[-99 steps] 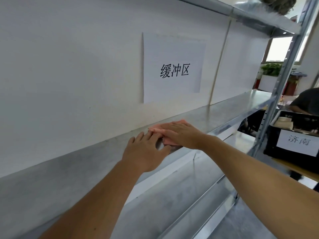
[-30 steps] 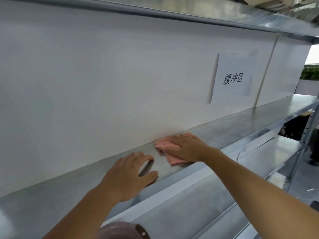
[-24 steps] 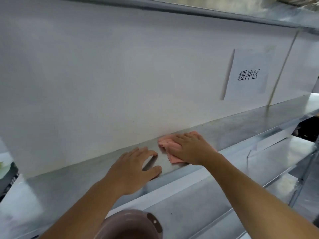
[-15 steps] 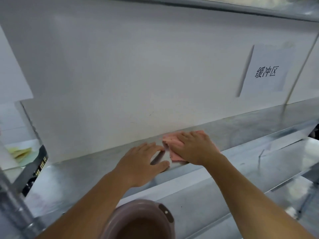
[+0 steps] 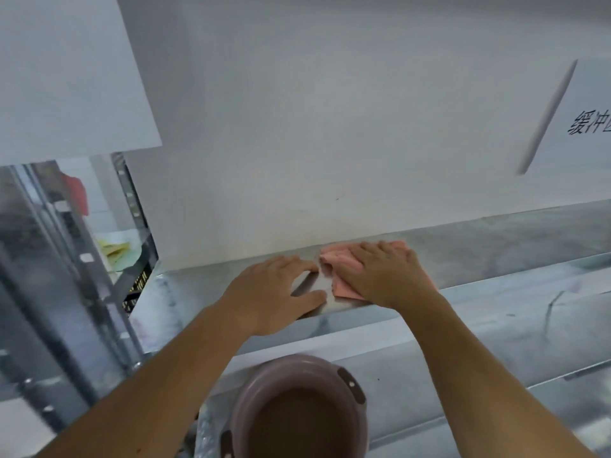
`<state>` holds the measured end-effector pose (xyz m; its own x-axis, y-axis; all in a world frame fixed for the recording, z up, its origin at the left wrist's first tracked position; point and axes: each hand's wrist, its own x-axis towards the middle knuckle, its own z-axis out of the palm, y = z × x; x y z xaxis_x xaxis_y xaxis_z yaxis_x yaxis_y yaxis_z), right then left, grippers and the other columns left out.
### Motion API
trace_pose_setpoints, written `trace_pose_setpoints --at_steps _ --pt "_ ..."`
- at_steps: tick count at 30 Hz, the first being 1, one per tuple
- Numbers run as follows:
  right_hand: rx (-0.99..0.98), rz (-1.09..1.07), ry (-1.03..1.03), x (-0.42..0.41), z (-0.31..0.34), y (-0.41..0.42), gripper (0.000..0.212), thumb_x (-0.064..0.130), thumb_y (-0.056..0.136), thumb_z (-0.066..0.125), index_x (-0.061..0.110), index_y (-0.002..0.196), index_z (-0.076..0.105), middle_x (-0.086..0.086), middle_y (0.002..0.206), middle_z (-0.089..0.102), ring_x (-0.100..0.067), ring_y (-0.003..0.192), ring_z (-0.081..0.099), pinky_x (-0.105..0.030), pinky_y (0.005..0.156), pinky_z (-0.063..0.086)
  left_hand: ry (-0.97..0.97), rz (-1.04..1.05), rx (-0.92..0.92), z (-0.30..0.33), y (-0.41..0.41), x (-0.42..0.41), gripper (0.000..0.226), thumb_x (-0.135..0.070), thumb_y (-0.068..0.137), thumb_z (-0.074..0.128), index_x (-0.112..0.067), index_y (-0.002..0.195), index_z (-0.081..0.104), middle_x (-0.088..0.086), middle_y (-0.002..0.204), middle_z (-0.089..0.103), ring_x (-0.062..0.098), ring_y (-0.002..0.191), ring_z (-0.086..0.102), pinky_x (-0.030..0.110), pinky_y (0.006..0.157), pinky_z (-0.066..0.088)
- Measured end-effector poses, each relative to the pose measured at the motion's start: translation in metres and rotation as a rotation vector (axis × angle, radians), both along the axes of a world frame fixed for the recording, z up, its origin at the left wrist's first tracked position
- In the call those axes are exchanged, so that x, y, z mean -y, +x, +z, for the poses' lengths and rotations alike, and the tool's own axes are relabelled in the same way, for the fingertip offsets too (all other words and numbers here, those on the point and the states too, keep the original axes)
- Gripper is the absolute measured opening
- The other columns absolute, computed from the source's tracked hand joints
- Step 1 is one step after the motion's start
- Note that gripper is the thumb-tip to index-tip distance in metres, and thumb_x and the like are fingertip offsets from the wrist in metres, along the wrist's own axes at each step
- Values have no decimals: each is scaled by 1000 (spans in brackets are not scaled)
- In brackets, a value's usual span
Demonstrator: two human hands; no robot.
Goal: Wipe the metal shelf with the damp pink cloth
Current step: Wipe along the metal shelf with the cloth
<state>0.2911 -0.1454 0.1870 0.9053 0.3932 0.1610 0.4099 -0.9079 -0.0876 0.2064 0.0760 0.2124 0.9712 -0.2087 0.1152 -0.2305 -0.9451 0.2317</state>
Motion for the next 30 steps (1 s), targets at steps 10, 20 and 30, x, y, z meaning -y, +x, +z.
trace_pose_setpoints --at_steps 10,20,30 --pt "-57 -140 48 -41 9 -22 75 72 101 14 32 162 30 2 172 31 -29 160 24 -62 125 17 13 125 -12 3 -20 -34 62 -76 89 43 -49 145 43 -19 156 44 13 139 44 43 116 38" --pt "-56 126 19 -89 9 -46 73 67 101 10 33 165 25 2 174 29 -28 161 21 -65 125 12 -363 347 166 -3 -26 -40 39 -52 92 41 -35 123 58 -7 112 68 18 99 63 41 87 52" --pt "-183 76 440 -77 31 -67 78 61 101 39 25 167 19 -3 174 26 -27 160 22 -56 129 19 -363 392 119 -1 -32 -31 40 -56 99 37 -43 135 49 -7 115 66 19 102 64 46 90 54"
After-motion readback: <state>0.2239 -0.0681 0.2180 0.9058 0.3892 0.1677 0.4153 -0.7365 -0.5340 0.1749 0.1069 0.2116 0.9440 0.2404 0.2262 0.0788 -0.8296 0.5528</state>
